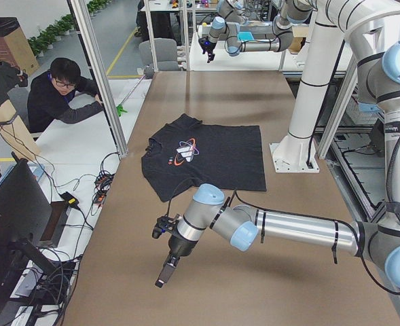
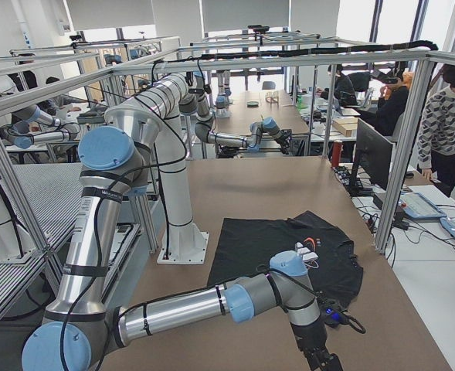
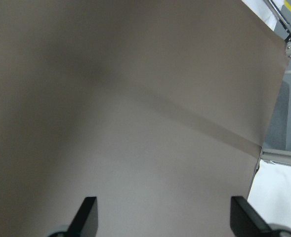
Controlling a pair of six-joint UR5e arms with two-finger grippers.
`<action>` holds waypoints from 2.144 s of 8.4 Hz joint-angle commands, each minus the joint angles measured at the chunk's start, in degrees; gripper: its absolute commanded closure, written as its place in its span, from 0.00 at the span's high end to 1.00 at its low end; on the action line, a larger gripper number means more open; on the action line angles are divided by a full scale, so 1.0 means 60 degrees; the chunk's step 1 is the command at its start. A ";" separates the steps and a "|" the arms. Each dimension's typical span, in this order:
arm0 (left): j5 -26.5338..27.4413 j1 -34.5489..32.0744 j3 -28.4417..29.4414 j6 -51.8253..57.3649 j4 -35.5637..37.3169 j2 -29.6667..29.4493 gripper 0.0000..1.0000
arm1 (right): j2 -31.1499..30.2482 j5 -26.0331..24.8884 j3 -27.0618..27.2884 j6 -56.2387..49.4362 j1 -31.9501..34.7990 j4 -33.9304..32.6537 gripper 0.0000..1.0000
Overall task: Fold clothes
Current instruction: 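Move both arms from rest toward the shirt's shoulders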
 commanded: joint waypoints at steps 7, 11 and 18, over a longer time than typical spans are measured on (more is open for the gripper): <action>-0.3705 0.0530 0.2215 -0.3110 -0.1962 -0.3662 0.94 | 0.2826 0.0781 -0.1719 0.5254 -0.1529 0.1282 0.94; -0.3443 0.1878 0.4148 -0.5898 -0.4591 -0.4832 0.94 | 0.3251 0.0752 -0.3841 0.7599 -0.2233 0.4577 0.94; -0.1716 0.3037 0.4502 -0.6549 -0.4654 -0.5406 0.94 | 0.3922 -0.0562 -0.5421 0.9492 -0.4341 0.6500 0.94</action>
